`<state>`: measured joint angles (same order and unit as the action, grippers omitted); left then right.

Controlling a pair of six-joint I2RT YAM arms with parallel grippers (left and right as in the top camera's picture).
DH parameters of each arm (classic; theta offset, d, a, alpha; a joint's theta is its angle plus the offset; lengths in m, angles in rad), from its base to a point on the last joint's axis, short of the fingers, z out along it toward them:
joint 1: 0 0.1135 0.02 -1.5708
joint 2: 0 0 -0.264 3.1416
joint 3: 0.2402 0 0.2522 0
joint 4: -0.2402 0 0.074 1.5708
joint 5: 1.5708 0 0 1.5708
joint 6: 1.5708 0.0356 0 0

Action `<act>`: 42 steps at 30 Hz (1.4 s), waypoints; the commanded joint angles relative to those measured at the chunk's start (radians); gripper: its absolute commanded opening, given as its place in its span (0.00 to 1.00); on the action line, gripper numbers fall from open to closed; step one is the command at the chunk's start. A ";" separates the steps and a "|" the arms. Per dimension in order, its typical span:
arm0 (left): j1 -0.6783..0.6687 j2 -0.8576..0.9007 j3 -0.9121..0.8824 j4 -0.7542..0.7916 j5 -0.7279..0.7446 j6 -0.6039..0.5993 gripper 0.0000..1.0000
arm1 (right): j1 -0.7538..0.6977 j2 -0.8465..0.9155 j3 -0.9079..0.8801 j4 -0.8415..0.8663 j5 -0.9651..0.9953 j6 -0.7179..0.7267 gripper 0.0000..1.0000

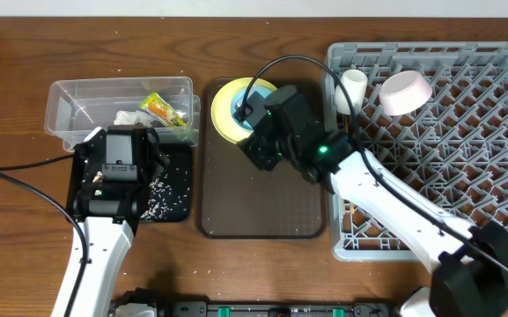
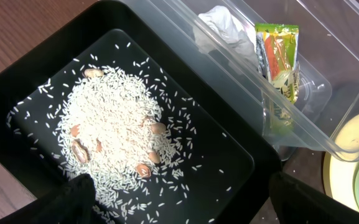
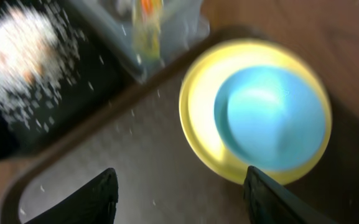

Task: Sort waste into correct bins and load items into the dishwasher rack
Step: 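Move the right gripper left to the blue bowl on the yellow plate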

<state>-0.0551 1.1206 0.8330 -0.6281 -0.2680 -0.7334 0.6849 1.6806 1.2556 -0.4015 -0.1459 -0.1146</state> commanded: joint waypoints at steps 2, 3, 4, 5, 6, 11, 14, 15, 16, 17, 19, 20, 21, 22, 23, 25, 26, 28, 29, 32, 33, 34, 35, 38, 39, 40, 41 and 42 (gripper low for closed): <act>0.004 0.004 0.026 -0.002 -0.006 -0.006 0.92 | -0.035 0.048 0.156 -0.106 0.011 -0.052 0.63; 0.004 0.004 0.026 -0.002 -0.006 -0.006 0.92 | -0.039 0.062 0.206 -0.140 0.012 -0.061 0.63; 0.004 0.004 0.026 -0.002 -0.006 -0.006 0.92 | -0.041 0.075 0.253 -0.172 0.012 -0.072 0.63; 0.004 0.004 0.026 -0.002 -0.006 -0.006 0.92 | -0.042 0.098 0.315 -0.214 0.016 -0.083 0.62; 0.004 0.004 0.026 -0.002 -0.006 -0.006 0.92 | -0.043 0.117 0.362 -0.248 0.016 -0.090 0.62; 0.004 0.004 0.026 -0.003 -0.006 -0.006 0.92 | -0.043 0.266 0.585 -0.414 0.016 -0.140 0.61; 0.004 0.004 0.026 -0.003 -0.006 -0.006 0.92 | -0.040 0.344 0.633 -0.442 0.016 -0.201 0.44; 0.004 0.004 0.026 -0.003 -0.006 -0.006 0.92 | -0.037 0.359 0.633 -0.439 0.016 -0.223 0.39; 0.004 0.004 0.026 -0.003 -0.006 -0.005 0.92 | -0.034 0.377 0.633 -0.436 0.018 -0.248 0.36; 0.004 0.004 0.026 -0.002 -0.006 -0.006 0.92 | -0.031 0.394 0.633 -0.430 0.032 -0.263 0.34; 0.004 0.004 0.026 -0.002 -0.006 -0.006 0.92 | -0.026 0.425 0.633 -0.416 0.074 -0.269 0.29; 0.004 0.004 0.026 -0.002 -0.006 -0.006 0.92 | -0.025 0.441 0.633 -0.408 0.091 -0.270 0.27; 0.004 0.004 0.026 -0.002 -0.006 -0.006 0.92 | -0.025 0.452 0.633 -0.403 0.093 -0.279 0.26; 0.004 0.004 0.026 -0.001 -0.006 -0.006 0.92 | -0.025 0.466 0.633 -0.401 0.089 -0.289 0.26; 0.004 0.004 0.026 0.000 -0.006 -0.005 0.92 | -0.025 0.477 0.633 -0.399 0.090 -0.292 0.26; 0.004 0.004 0.026 0.001 -0.006 -0.005 0.92 | -0.025 0.490 0.632 -0.399 0.090 -0.292 0.26; 0.004 0.004 0.026 0.001 -0.006 -0.005 0.92 | -0.025 0.497 0.632 -0.399 0.090 -0.294 0.27; 0.004 0.004 0.026 0.001 -0.006 -0.005 0.92 | -0.025 0.507 0.631 -0.395 0.090 -0.294 0.26; 0.004 0.004 0.026 0.001 -0.006 -0.005 0.92 | -0.025 0.510 0.631 -0.395 0.090 -0.294 0.26; 0.004 0.004 0.026 0.001 -0.006 -0.006 0.92 | -0.025 0.526 0.629 -0.395 0.089 -0.294 0.25; 0.004 0.004 0.026 0.001 -0.006 -0.005 0.92 | -0.025 0.529 0.626 -0.396 0.088 -0.293 0.25; 0.004 0.004 0.026 0.001 -0.006 -0.005 0.92 | -0.024 0.533 0.618 -0.395 0.085 -0.293 0.25; 0.004 0.004 0.026 0.001 -0.006 -0.005 0.92 | -0.024 0.535 0.608 -0.392 0.085 -0.293 0.25; 0.004 0.004 0.026 0.001 -0.006 -0.005 0.92 | -0.023 0.545 0.587 -0.391 0.085 -0.294 0.25; 0.004 0.004 0.026 0.001 -0.006 -0.005 0.92 | -0.023 0.547 0.582 -0.391 0.086 -0.294 0.25; 0.004 0.004 0.026 0.001 -0.006 -0.005 0.92 | -0.023 0.551 0.579 -0.391 0.086 -0.294 0.25; 0.004 0.004 0.026 0.000 -0.006 -0.005 0.92 | -0.023 0.557 0.579 -0.391 0.086 -0.294 0.25; 0.004 0.004 0.026 0.000 -0.006 -0.005 0.92 | -0.023 0.560 0.579 -0.391 0.086 -0.294 0.25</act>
<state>-0.0551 1.1206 0.8330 -0.6277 -0.2680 -0.7334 0.6544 2.2219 1.8446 -0.7918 -0.0654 -0.3992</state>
